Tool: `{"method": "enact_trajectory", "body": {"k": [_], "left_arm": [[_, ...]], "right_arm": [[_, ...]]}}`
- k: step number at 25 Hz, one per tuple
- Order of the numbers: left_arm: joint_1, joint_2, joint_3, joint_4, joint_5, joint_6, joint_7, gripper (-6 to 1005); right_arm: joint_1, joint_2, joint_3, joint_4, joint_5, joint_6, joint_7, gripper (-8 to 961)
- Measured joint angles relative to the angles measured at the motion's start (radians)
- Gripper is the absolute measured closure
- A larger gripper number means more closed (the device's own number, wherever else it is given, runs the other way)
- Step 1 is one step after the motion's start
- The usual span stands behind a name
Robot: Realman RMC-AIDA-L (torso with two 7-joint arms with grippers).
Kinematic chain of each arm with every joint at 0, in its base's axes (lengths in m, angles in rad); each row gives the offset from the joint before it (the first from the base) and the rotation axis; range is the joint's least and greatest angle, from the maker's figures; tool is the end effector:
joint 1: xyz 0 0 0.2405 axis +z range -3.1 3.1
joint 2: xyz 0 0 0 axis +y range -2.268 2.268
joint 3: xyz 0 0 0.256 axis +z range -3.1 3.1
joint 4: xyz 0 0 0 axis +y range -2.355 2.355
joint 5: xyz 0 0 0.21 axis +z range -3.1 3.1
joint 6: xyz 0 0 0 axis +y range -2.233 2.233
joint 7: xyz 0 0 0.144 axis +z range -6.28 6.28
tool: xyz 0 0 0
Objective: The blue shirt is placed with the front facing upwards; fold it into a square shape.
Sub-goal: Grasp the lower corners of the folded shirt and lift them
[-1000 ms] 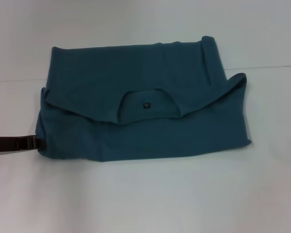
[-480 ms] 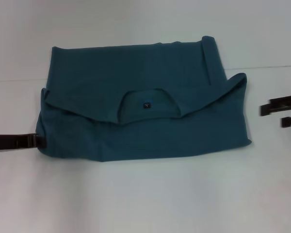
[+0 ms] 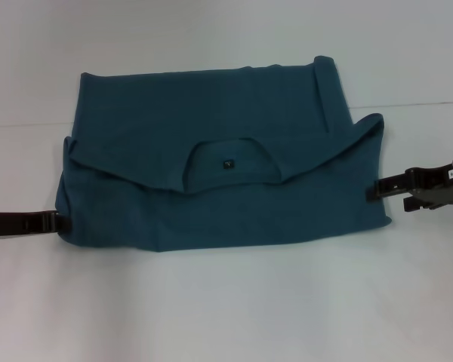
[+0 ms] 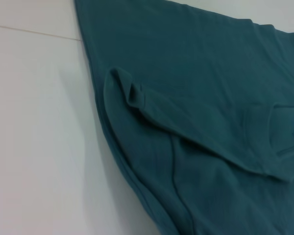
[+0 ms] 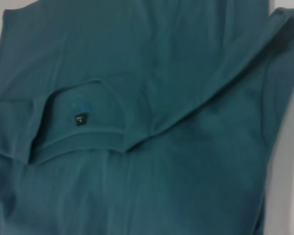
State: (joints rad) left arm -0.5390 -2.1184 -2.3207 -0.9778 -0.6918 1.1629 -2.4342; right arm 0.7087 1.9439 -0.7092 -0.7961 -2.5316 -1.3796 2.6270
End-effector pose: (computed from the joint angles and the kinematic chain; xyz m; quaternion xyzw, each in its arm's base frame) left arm -0.2900 0.3808 0.0287 -0.7805 -0.5507 -0.0738 0.2865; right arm 0.2834 0.3999 0.0700 -0.7397 0.6351 0.0436 0.2182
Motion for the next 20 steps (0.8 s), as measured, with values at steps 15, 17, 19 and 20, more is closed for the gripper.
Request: {"method": "enact_trajectory", "body": {"k": [15, 17, 19, 20], "left_arm": [[0.001, 0.0, 0.0, 0.013, -0.001, -0.004, 0.012, 964], [0.002, 0.0, 0.0, 0.013, -0.003, -0.004, 0.013, 964], [0.003, 0.0, 0.0, 0.013, -0.004, -0.003, 0.013, 964], [0.003, 0.0, 0.0, 0.013, -0.004, -0.003, 0.013, 964]], "right_arm": [[-0.003, 0.035, -0.013, 0.061, -0.001, 0.119, 0.003, 25], [-0.002, 0.036, -0.013, 0.076, 0.002, 0.136, 0.0, 26], [-0.001, 0.039, -0.013, 0.088, 0.006, 0.153, -0.003, 27], [-0.001, 0.04, -0.013, 0.091, 0.006, 0.16, -0.003, 27]]}}
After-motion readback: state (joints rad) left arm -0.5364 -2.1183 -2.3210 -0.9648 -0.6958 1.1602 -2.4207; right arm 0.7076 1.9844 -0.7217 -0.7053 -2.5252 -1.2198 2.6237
